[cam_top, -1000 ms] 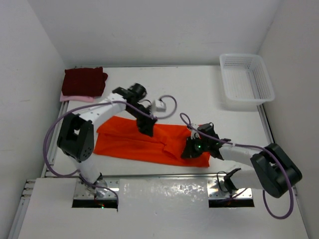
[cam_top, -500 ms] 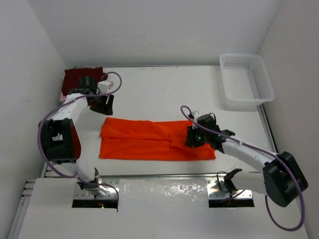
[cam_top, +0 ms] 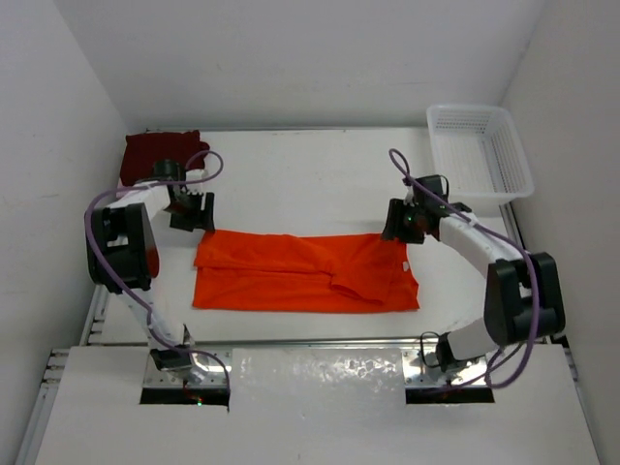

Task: Fold and stack the t-shirts
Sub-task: Fold the other side of the tshirt into a rectangle, then rotate the tshirt 90 degrees

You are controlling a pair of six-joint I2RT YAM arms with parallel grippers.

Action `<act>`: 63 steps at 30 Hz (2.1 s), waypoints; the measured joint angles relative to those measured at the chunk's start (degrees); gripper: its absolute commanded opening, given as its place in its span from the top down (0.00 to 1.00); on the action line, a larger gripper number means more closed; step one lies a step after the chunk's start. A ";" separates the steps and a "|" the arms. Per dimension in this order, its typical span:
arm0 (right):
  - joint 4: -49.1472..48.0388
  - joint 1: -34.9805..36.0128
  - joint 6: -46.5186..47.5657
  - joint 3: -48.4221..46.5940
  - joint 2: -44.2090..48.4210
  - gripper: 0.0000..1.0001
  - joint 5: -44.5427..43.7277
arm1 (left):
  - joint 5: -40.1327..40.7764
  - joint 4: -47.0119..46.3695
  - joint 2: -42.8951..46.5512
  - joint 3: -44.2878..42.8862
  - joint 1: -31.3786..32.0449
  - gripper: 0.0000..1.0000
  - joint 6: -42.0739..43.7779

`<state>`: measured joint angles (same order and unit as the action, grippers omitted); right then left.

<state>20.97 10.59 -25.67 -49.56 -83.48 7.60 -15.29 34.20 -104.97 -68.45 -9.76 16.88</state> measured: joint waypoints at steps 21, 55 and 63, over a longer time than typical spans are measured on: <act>-11.28 -9.09 -6.56 1.49 -13.03 1.00 2.89 | -5.22 1.64 0.35 4.07 -3.17 1.00 2.38; -4.35 17.29 1.90 -2.89 -2.82 0.82 -3.48 | -6.82 9.25 18.49 14.51 2.38 0.62 20.81; -12.17 20.35 -4.79 3.02 -13.14 0.93 3.28 | -1.40 9.33 14.47 19.61 4.42 0.66 20.59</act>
<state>8.80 30.94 -30.46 -46.54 -96.62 10.87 -16.69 43.53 -90.50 -48.84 -5.34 37.47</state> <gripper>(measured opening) 0.081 0.346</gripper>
